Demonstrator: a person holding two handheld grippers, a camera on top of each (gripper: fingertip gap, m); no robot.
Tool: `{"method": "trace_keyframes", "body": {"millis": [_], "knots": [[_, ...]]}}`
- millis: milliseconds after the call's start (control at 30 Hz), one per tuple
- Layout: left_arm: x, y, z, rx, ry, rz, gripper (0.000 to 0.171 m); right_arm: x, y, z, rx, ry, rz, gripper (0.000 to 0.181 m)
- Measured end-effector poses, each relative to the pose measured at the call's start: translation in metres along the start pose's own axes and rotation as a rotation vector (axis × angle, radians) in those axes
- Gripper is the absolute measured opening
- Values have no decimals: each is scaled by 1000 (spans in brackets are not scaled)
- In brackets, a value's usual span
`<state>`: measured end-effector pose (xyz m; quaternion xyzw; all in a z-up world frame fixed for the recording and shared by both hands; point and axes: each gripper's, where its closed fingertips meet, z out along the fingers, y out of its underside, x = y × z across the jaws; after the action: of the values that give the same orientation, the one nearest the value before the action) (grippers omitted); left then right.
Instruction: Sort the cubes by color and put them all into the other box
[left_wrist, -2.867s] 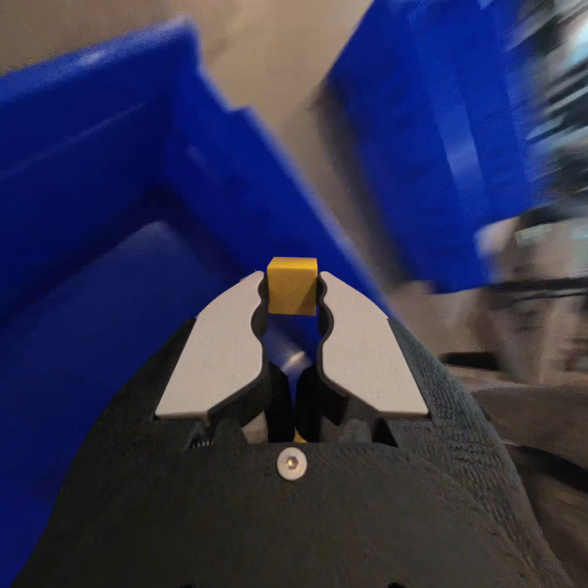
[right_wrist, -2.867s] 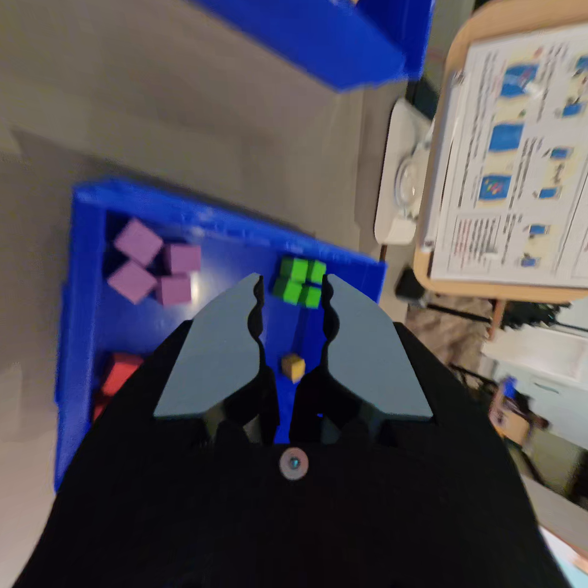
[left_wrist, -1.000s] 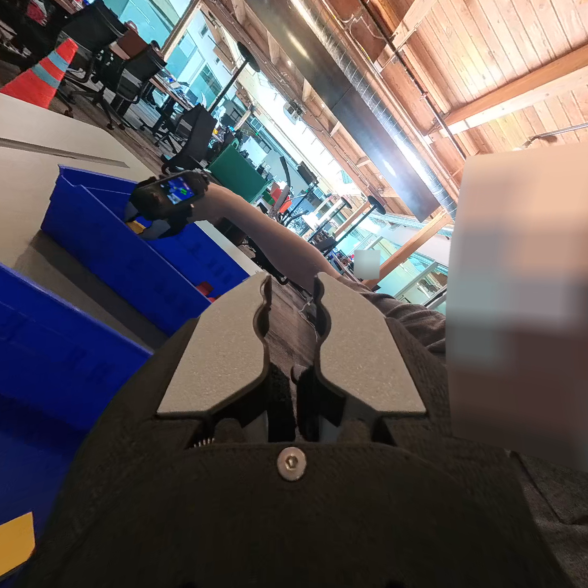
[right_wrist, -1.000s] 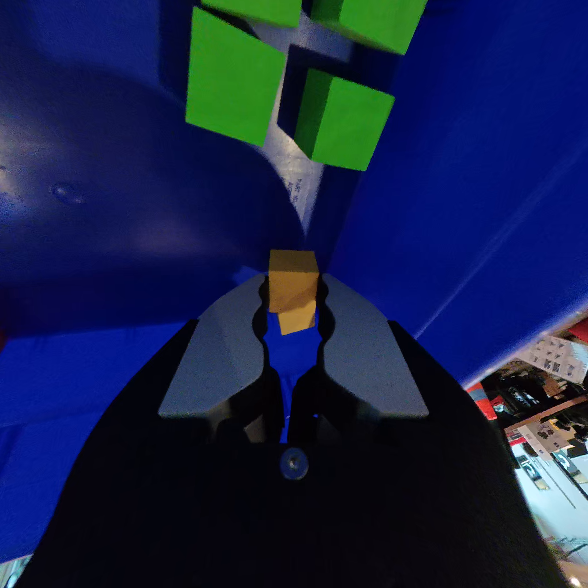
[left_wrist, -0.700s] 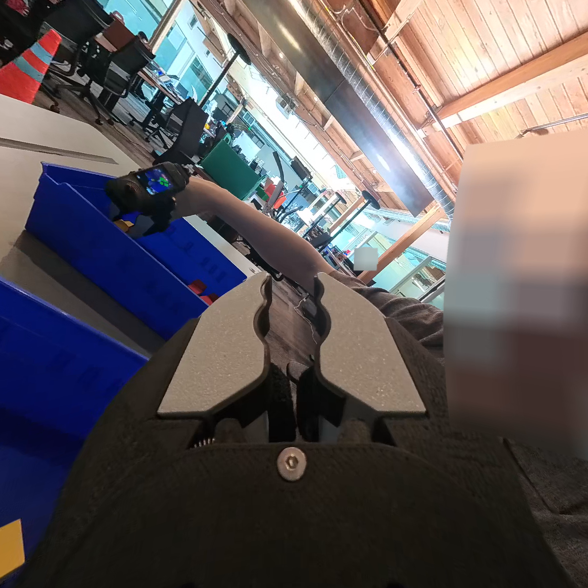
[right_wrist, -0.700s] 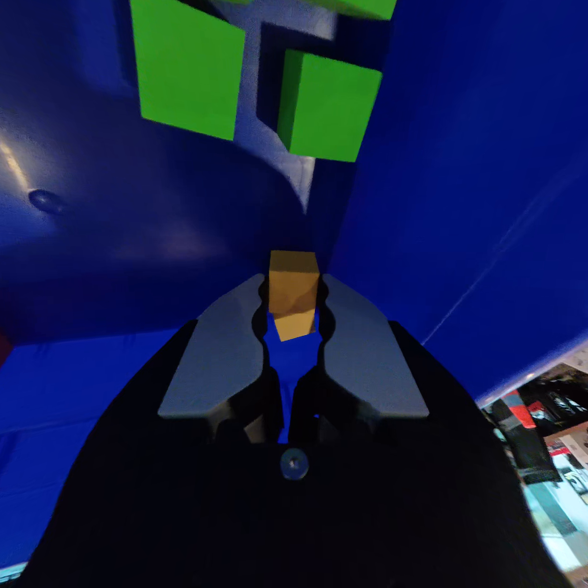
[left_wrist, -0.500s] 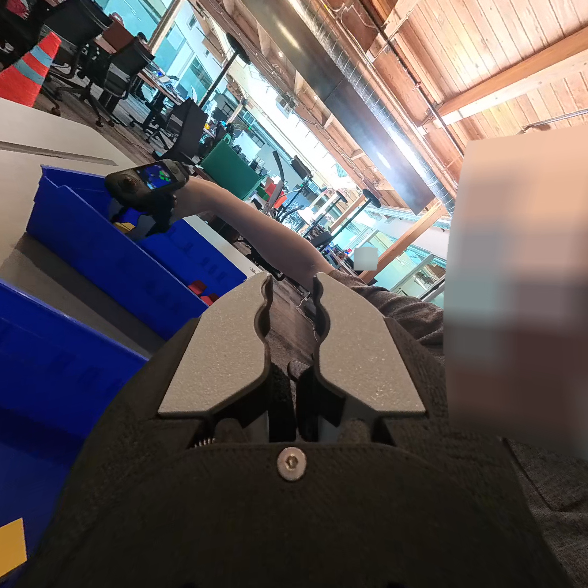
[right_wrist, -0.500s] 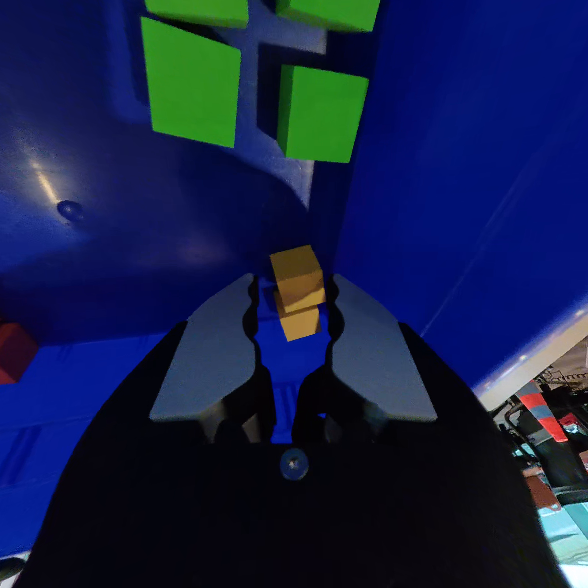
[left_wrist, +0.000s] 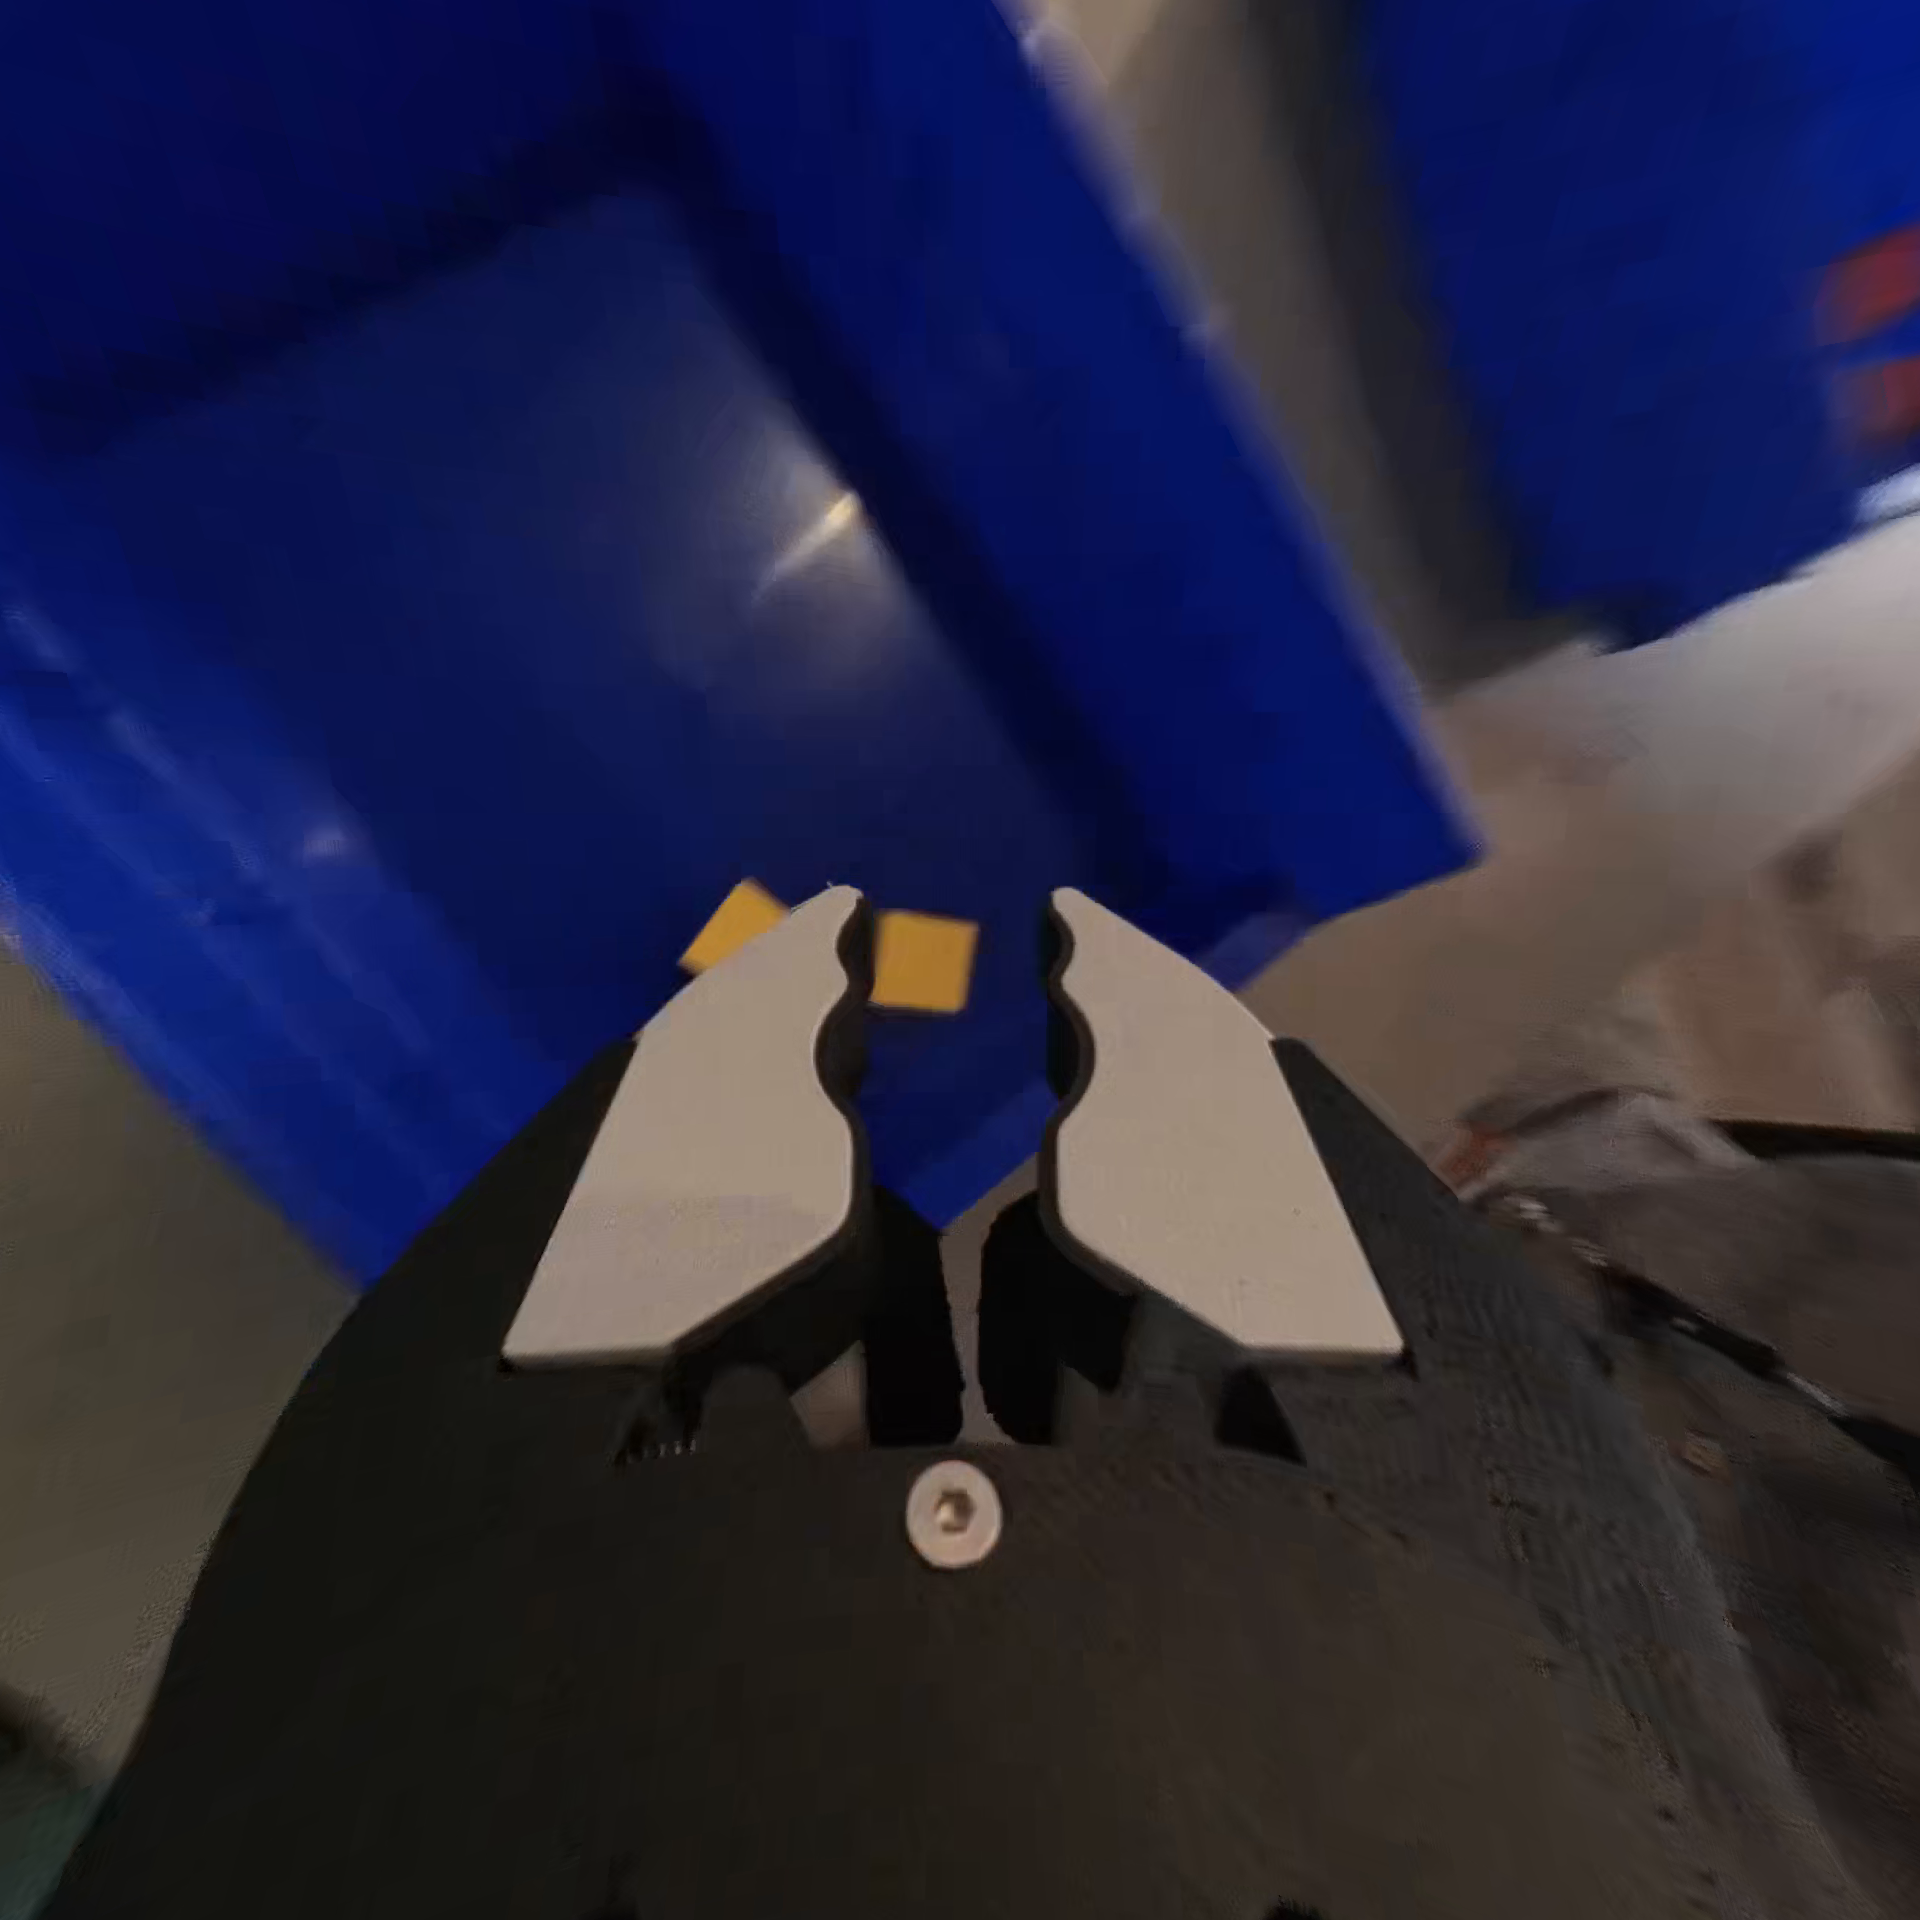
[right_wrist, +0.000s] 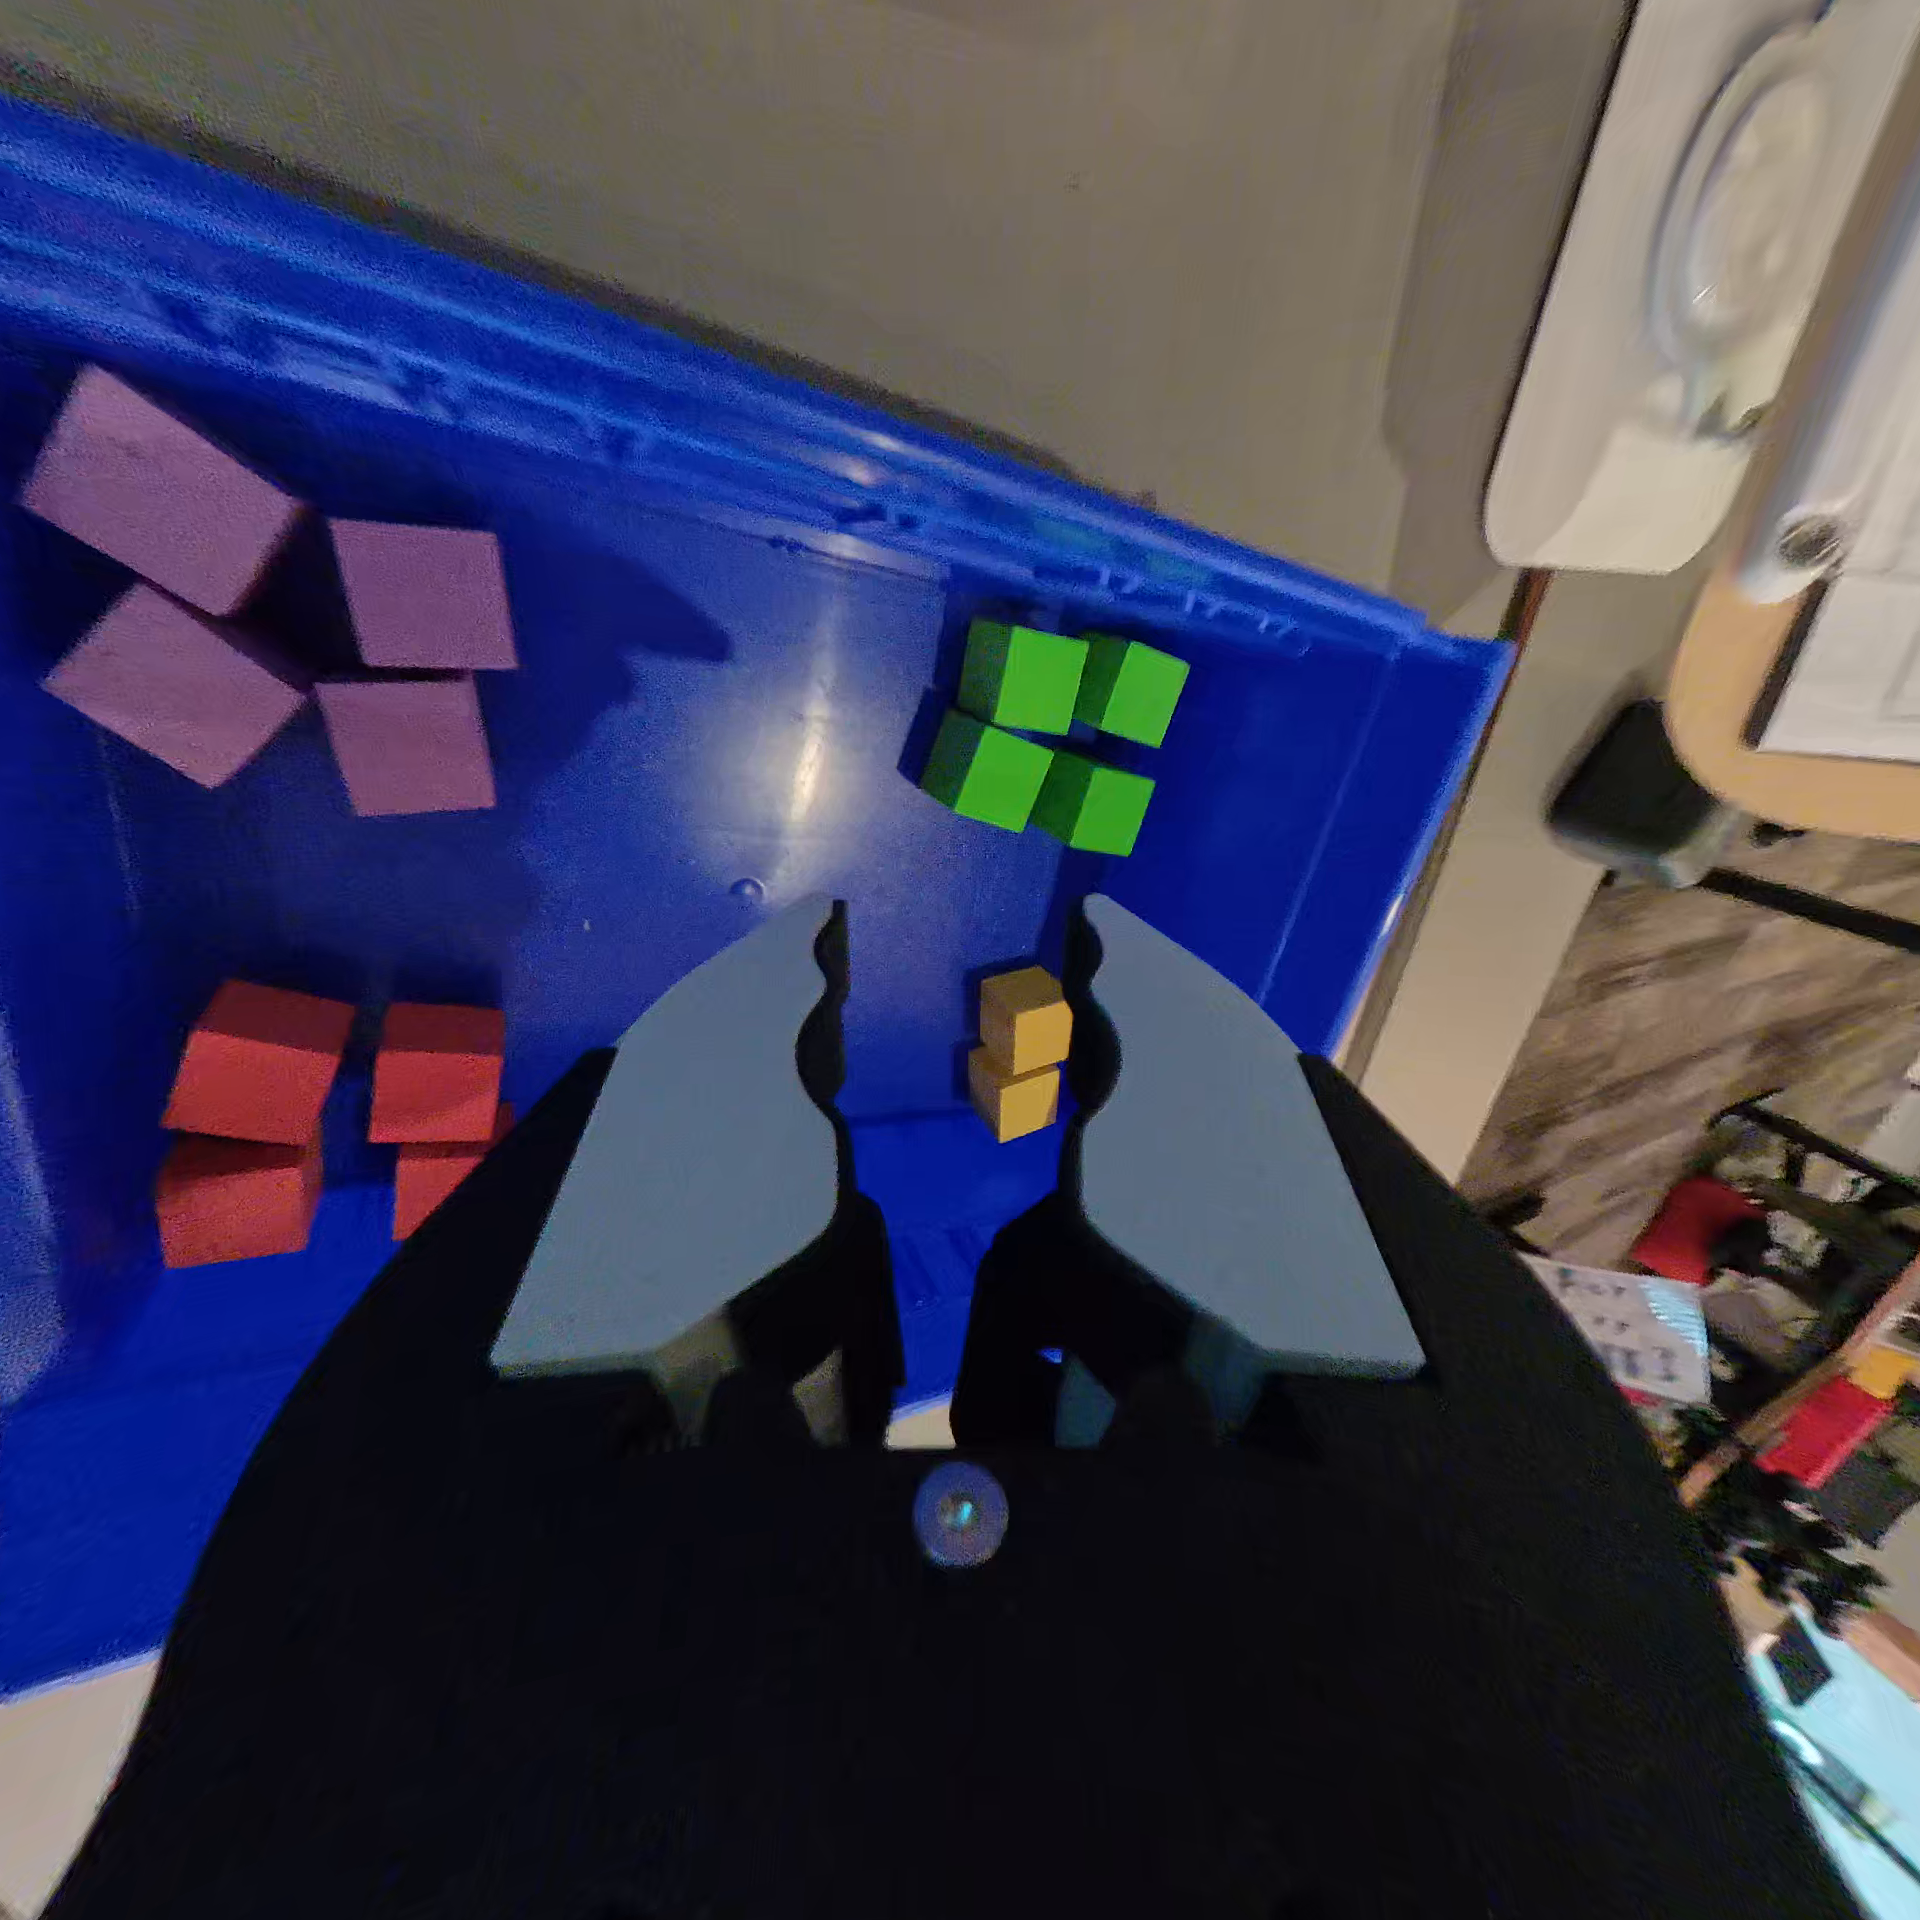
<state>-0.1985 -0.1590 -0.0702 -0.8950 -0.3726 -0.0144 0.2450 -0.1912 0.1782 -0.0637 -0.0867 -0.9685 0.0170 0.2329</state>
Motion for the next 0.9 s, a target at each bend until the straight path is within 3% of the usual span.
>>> {"method": "trace_keyframes", "body": {"millis": [67, 200, 467, 667, 800, 900], "knots": [[-20, 13, 16, -100, -122, -56, 32, -6, -8, -8, 22, 27, -20, 39], [-43, 40, 46, -239, -151, -228, 39, -15, -17, -16, 50, 45, -46, 39], [-54, 43, 55, -225, -175, -342, 45, -22, -20, -16, 84, 56, -64, 35], [-52, 42, 58, -231, -165, -353, 36, -24, -23, -17, 99, 72, -71, 32], [-39, 22, 45, -81, -40, -330, 35, -21, -33, -28, 134, 130, -84, 30], [-1, -13, 16, 174, 325, -325, 34, -13, -59, -49, 283, 205, -62, 30]]}}
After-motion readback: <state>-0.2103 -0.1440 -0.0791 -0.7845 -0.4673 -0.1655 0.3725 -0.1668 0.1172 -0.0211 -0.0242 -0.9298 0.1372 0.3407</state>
